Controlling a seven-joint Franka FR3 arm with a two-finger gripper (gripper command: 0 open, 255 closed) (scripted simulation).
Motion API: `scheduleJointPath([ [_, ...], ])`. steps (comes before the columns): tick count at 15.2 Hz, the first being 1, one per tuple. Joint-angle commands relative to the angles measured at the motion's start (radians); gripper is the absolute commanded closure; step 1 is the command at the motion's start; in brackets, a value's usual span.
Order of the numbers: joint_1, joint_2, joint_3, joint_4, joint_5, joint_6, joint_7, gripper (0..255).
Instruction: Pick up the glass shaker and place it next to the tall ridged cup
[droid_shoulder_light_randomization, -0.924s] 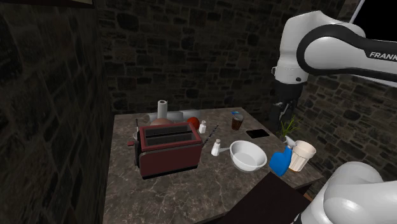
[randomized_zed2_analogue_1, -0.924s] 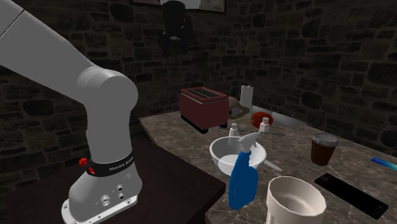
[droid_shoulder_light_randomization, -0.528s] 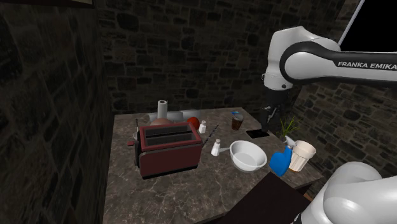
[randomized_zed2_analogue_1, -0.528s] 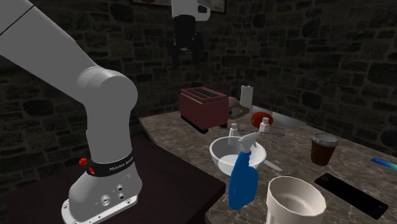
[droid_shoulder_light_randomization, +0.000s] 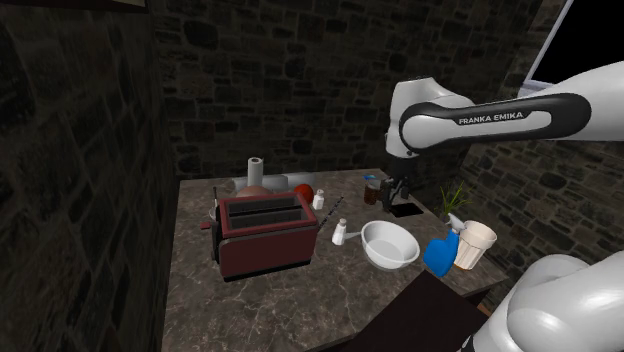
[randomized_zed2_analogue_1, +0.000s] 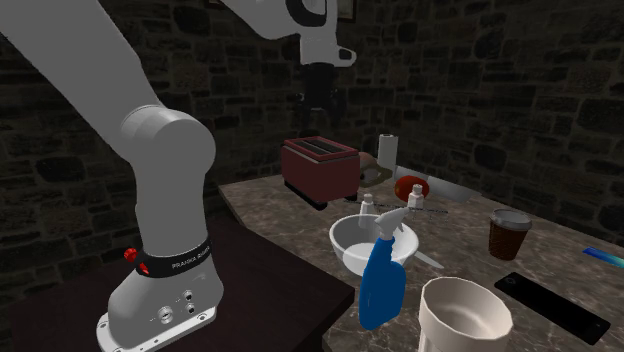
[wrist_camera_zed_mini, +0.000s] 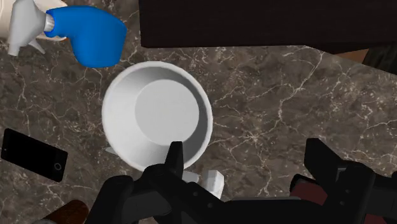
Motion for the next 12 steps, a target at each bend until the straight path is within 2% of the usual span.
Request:
scheduleJointPath([
  [1,-0.002,0.067,-0.009,0.006,-0.002,0.069,-0.005,0],
  [12,-0.017,0.492,-0.049,0.168,0.014,0.365,-0.059,0],
])
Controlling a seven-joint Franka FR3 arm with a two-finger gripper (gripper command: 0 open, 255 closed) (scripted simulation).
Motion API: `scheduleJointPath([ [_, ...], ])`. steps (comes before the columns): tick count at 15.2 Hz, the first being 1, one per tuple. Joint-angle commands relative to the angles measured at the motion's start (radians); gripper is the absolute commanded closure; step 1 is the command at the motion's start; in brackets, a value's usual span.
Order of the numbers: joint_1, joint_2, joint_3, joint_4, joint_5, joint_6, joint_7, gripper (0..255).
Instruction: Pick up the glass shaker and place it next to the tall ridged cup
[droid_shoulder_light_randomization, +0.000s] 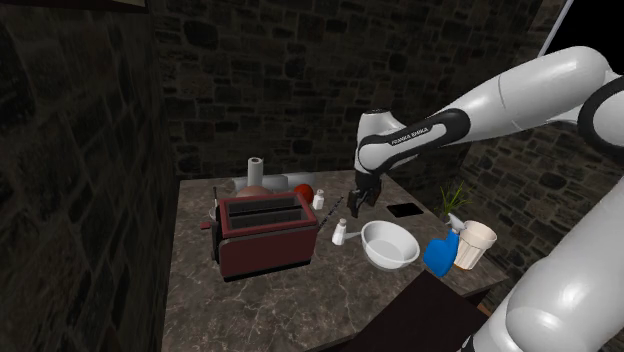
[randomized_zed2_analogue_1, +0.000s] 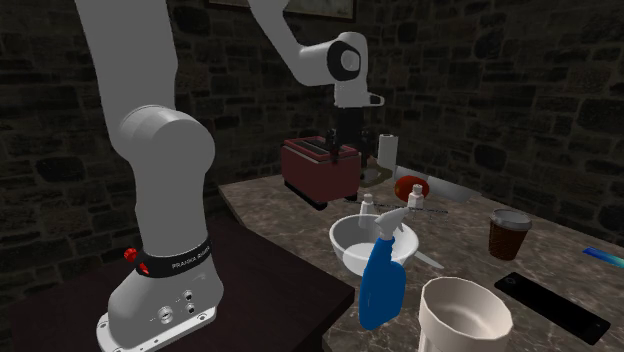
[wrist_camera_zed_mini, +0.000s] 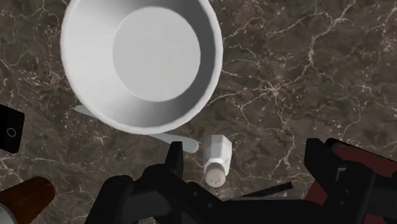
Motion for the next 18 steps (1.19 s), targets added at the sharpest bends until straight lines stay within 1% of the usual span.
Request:
scheduleJointPath([
  [1,-0.004,0.090,-0.006,0.050,0.008,0.047,-0.015,0],
  [8,-0.022,0.364,-0.004,0.246,0.048,0.145,-0.062,0],
  [9,-0.024,0.377,-0.004,0.256,0.049,0.148,-0.064,0],
  [16,-0.029,0.447,-0.005,0.239,0.048,0.235,-0.064,0],
  [18,-0.029,0.447,-0.005,0.239,0.048,0.235,-0.064,0],
])
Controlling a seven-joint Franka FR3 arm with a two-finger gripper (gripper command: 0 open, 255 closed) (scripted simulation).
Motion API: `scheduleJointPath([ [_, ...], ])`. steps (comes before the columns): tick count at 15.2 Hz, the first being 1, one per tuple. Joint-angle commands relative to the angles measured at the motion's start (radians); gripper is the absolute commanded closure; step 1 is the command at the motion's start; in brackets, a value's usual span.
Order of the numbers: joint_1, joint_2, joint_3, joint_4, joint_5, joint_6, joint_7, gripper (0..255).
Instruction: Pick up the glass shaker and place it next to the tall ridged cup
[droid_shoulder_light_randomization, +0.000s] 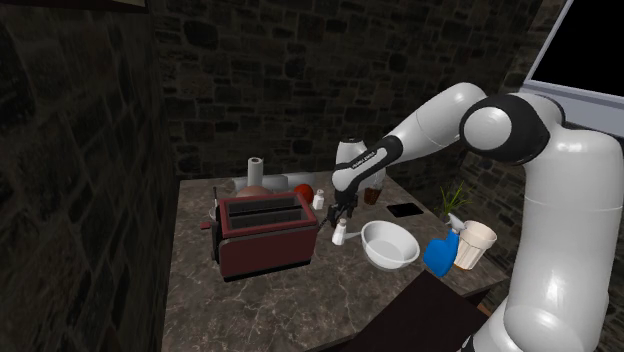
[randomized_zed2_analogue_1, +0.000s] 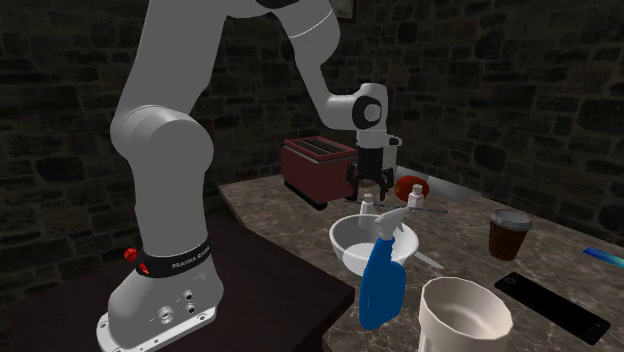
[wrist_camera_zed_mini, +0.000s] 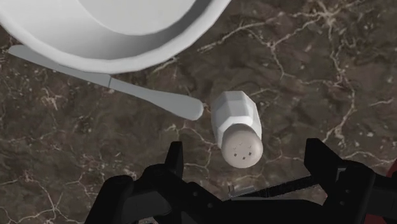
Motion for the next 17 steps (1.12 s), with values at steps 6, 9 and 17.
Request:
scheduleJointPath([
  [6,-0.001,0.003,0.000,-0.001,0.000,0.004,-0.001,0],
  [9,-0.001,0.003,0.000,-0.001,0.000,0.004,-0.001,255],
  [17,-0.001,-0.007,0.000,0.000,0.000,-0.006,-0.002,255],
])
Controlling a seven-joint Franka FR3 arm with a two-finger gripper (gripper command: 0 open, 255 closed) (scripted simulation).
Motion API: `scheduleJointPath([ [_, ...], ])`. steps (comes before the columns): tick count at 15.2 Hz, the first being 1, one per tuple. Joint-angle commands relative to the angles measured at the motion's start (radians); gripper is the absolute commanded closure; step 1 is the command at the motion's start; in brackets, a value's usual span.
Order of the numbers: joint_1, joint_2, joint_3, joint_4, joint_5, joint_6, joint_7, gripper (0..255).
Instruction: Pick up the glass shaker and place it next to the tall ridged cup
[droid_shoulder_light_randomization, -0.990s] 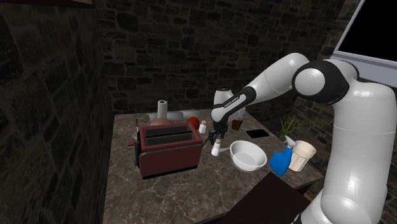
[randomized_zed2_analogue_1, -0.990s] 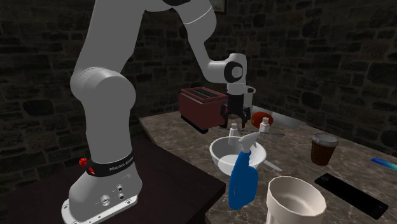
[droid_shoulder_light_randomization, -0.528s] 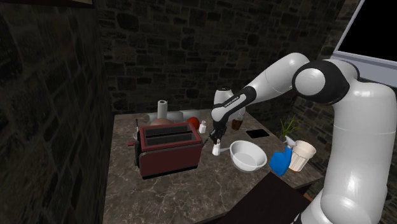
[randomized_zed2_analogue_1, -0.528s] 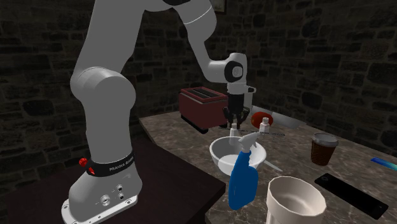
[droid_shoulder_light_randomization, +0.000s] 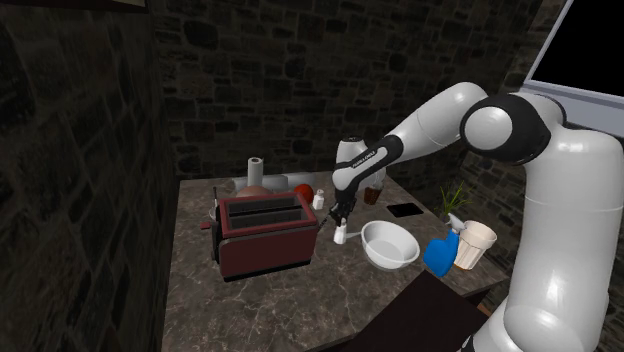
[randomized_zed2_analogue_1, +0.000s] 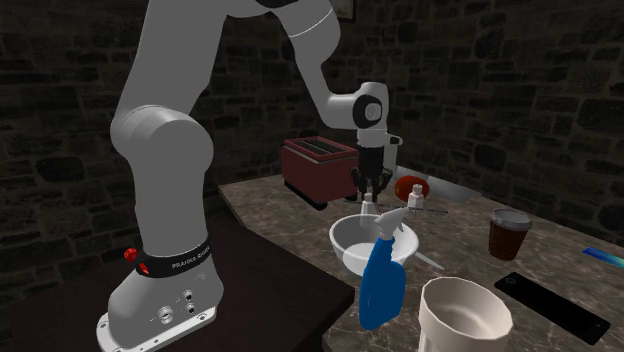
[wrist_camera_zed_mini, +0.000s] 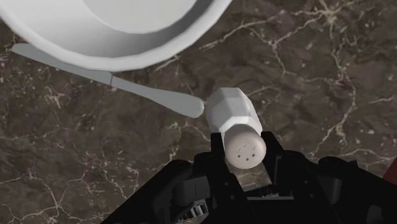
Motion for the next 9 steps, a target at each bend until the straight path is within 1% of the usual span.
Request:
scheduleJointPath([
  [1,0.001,-0.014,0.001,-0.003,0.000,-0.015,-0.001,255],
  [9,0.003,-0.093,0.000,0.008,0.001,-0.104,-0.007,255],
])
